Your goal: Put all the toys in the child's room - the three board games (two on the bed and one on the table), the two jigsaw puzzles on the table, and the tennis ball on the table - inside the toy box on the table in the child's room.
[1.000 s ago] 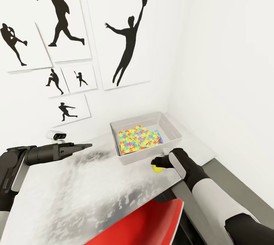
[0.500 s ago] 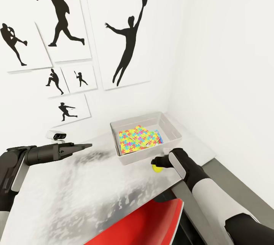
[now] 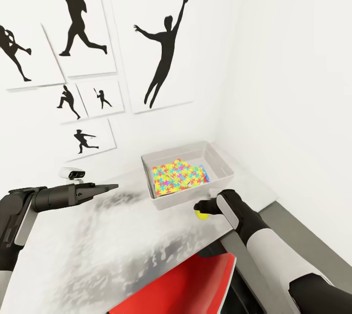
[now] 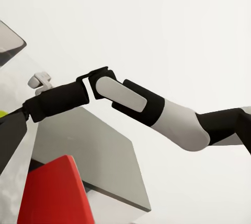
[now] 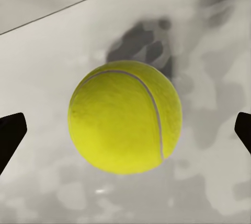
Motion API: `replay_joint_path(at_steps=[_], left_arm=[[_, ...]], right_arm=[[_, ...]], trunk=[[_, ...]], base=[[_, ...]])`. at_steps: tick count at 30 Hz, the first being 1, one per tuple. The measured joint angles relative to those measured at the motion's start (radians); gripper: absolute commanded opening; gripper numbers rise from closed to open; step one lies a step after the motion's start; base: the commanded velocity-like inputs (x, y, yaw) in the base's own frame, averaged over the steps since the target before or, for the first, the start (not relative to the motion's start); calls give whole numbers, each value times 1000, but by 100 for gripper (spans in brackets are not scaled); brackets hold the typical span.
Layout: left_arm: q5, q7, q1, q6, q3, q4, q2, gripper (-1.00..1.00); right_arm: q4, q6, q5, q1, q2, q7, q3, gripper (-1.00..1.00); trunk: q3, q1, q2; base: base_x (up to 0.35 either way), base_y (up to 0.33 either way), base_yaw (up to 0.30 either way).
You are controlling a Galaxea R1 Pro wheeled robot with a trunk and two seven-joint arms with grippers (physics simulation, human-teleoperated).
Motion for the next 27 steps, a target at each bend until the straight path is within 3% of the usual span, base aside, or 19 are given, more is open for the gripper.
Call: replay_joint_path(at_steps=[27], left_arm=[[0,0,0,0,0,0,0,100]], right_arm=[[-7,-2,0,0,0,0,0,100]], trunk=[[-41,0,0]], base=[[0,0,0]])
